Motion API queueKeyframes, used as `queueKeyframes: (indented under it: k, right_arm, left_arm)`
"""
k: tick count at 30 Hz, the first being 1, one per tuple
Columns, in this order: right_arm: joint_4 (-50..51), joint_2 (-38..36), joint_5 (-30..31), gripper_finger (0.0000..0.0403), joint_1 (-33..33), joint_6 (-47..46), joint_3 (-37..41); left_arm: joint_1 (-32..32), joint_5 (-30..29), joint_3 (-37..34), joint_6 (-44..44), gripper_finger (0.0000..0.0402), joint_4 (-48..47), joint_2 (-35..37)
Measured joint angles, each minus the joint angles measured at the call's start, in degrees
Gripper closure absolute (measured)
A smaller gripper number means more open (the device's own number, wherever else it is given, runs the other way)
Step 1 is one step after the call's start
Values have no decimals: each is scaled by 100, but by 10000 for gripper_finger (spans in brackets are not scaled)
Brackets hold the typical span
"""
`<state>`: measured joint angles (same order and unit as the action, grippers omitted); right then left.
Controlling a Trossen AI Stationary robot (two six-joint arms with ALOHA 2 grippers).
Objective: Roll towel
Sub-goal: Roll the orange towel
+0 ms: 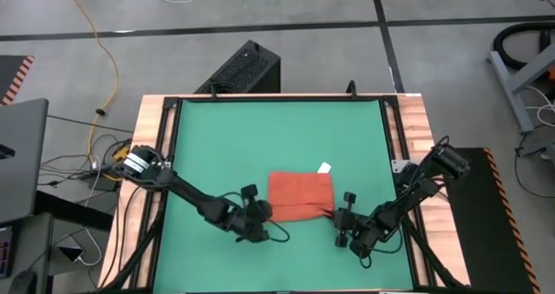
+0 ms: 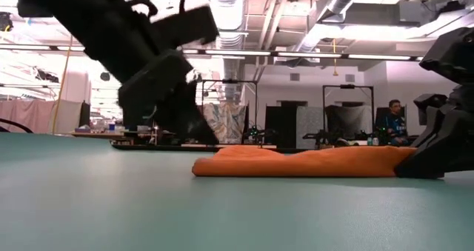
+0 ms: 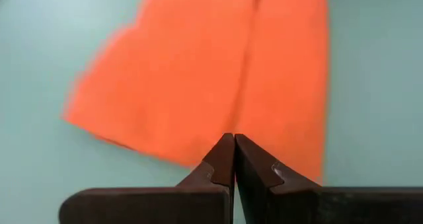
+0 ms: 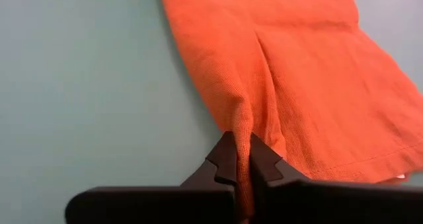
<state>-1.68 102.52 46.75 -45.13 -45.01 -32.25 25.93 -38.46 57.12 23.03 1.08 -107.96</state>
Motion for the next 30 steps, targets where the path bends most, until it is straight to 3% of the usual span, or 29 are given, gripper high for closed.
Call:
queueKeyframes:
  k: [3, 9, 13, 19, 23, 30]
  right_arm:
    - [-2, -3, -30, 383, 31, 5, 0]
    - [-2, -4, -36, 383, 33, 46, 0]
    - [-4, -4, -36, 383, 33, 46, 0]
    - [-6, -4, -36, 383, 33, 44, 0]
    - [-6, -4, -36, 383, 33, -7, 0]
    - [-43, -4, -38, 383, 36, -26, 0]
  left_arm:
    - [83, -337, -274, -472, 401, 767, 10]
    - [107, -80, -1683, -1326, 402, 3952, 5]
    - [34, 169, -2332, -1646, 401, 5112, 5]
    - [-143, 920, -2416, -2195, 401, 5276, 5]
    - [-236, 1029, -2401, -2445, 401, 5316, -43]
    - [-356, 1401, -2081, -2539, 401, 5861, -908]
